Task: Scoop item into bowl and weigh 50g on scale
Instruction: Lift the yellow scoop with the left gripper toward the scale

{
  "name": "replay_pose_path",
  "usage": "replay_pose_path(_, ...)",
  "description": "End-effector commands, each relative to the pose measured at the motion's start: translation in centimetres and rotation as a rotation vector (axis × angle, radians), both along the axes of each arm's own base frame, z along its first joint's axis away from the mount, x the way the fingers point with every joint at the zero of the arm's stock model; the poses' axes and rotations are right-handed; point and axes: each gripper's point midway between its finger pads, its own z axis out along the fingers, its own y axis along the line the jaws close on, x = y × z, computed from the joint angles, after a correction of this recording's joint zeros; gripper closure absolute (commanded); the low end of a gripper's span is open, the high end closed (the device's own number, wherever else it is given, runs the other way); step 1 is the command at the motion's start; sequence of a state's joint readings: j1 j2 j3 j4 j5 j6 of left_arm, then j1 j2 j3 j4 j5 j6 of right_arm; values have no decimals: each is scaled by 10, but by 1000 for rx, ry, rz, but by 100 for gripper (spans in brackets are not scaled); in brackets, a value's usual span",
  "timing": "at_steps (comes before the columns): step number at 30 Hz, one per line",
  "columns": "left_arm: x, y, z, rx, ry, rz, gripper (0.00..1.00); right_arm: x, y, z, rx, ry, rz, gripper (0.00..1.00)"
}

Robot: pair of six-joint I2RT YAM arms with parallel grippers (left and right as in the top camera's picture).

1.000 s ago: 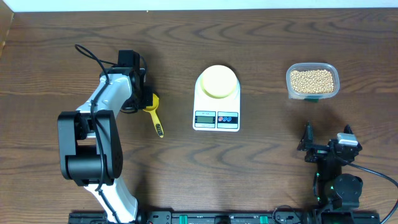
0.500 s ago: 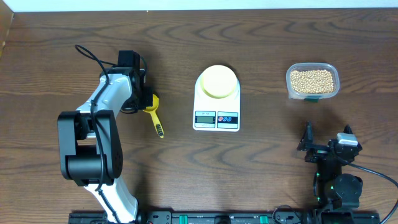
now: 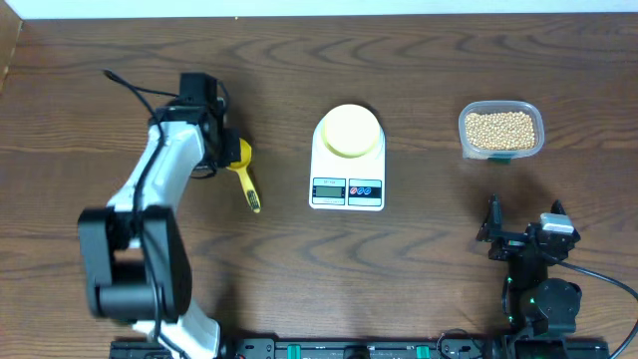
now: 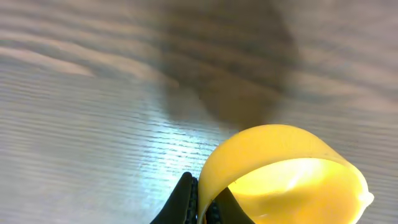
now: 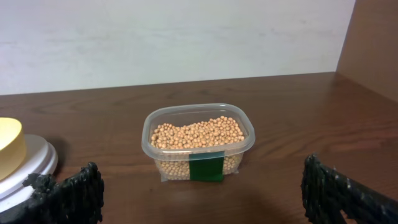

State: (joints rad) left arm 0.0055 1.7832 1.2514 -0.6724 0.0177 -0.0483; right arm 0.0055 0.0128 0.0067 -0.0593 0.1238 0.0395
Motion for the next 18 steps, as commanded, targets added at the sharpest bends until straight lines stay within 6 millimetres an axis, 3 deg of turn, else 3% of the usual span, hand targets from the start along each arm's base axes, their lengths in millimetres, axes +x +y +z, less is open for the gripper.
replay_pose_path(1,5,3,32,0,-87,15,92,0,3,0,-11,1,12,1)
replay_pose_path(11,-3,2,82,-21,-204,67,92,0,3,-1,-11,2,12,1)
replay_pose_path(18,-5,2,95,-46,-240,126,92,0,3,0,-11,1,12,1)
